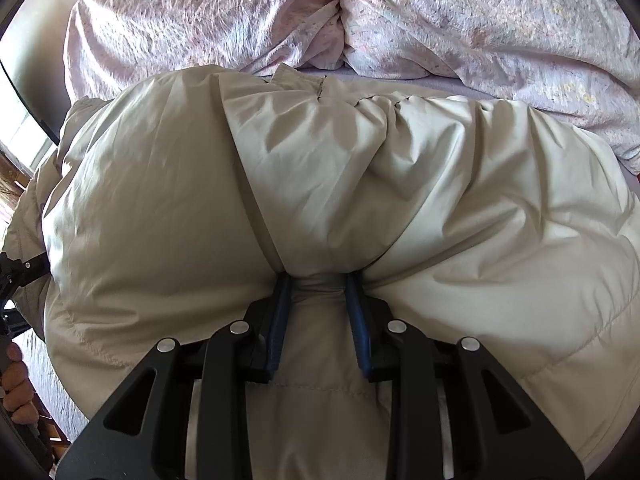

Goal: Fold large clothes

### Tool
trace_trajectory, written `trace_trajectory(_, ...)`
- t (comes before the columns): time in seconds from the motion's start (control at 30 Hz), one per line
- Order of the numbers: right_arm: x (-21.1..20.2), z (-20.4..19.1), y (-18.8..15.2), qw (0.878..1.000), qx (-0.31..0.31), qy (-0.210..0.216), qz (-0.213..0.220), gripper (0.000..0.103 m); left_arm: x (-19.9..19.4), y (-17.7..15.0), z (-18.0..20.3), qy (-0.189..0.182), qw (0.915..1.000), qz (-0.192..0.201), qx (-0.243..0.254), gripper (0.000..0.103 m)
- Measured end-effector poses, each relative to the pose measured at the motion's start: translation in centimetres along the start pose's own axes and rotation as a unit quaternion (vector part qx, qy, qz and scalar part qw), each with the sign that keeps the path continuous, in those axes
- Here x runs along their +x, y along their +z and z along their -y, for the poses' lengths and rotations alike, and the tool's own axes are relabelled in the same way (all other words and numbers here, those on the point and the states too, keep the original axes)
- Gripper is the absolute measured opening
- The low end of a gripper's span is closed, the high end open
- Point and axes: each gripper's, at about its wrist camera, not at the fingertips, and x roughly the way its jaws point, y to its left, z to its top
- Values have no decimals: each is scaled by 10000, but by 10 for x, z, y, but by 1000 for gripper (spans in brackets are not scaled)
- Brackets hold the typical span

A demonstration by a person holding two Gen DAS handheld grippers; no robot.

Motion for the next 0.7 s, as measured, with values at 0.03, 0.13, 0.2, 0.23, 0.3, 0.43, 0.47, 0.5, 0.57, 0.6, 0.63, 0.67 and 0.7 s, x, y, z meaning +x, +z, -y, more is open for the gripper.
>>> trace_trajectory(0.03,0,0,0,10000,-6,2,1,30,-2,0,3,10,10000,22,38,59)
trace_trajectory(0.13,0,0,0,10000,-18,15,-2,30,-9,0,14,76,9997,115,207,42)
trace_trajectory(0.2,0,0,0,10000,-37,14,4,30,-15,1,19,25,9996,161,228,36)
trace_trajectory(0.23,0,0,0,10000,-43,11,6,30,-19,2,21,-16,9996,179,232,33)
trace_trajectory(0.3,0,-1,0,10000,-68,-5,10,30,-27,3,27,-77,9993,234,282,31)
trace_trajectory(0.43,0,-2,0,9999,-106,-24,6,30,-47,3,42,-260,9976,420,478,30)
trace_trajectory(0.47,0,-2,0,9999,-120,-27,5,30,-52,3,46,-322,9970,465,526,29)
trace_trajectory(0.5,1,-2,0,9999,-132,-29,4,30,-56,2,50,-373,9965,497,562,29)
trace_trajectory(0.57,1,-2,1,9999,-145,-28,-3,30,-64,1,62,-507,9949,565,659,29)
trace_trajectory(0.6,1,-2,1,9999,-147,-26,-5,30,-69,0,69,-591,9938,601,729,29)
trace_trajectory(0.63,1,-2,1,9999,-152,-18,-11,30,-73,-2,77,-666,9927,628,792,29)
trace_trajectory(0.67,2,-2,1,9999,-155,-6,-15,30,-76,-3,83,-736,9915,650,848,29)
trace_trajectory(0.7,2,-2,1,9999,-157,9,-18,30,-81,-6,90,-827,9899,676,928,29)
